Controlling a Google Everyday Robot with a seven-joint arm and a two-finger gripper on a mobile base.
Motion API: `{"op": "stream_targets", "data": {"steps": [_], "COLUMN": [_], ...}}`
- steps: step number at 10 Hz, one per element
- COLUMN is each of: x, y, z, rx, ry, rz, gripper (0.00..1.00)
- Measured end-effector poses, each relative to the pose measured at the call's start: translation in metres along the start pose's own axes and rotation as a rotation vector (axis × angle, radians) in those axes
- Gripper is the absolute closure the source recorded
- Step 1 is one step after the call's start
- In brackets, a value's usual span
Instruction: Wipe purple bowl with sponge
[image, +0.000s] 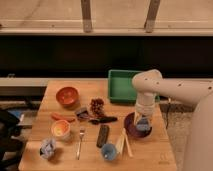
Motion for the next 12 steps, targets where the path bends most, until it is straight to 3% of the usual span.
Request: {"op": "stream_targets", "data": {"steps": [4,7,9,12], "x": [-0.008,0.018,0.032,0.030], "y": [0.028,0.046,0.037,-0.013], "z": [-0.010,-0.005,-0.001,0.003], "rx": [-0.029,-0.029,-0.008,0.027], "ry": [-0.038,-0.009,0.022,0.052], "rz": [-0.052,-0.086,-0.080,0.001], "gripper": [0.91,0.91,0.91,0.91]}}
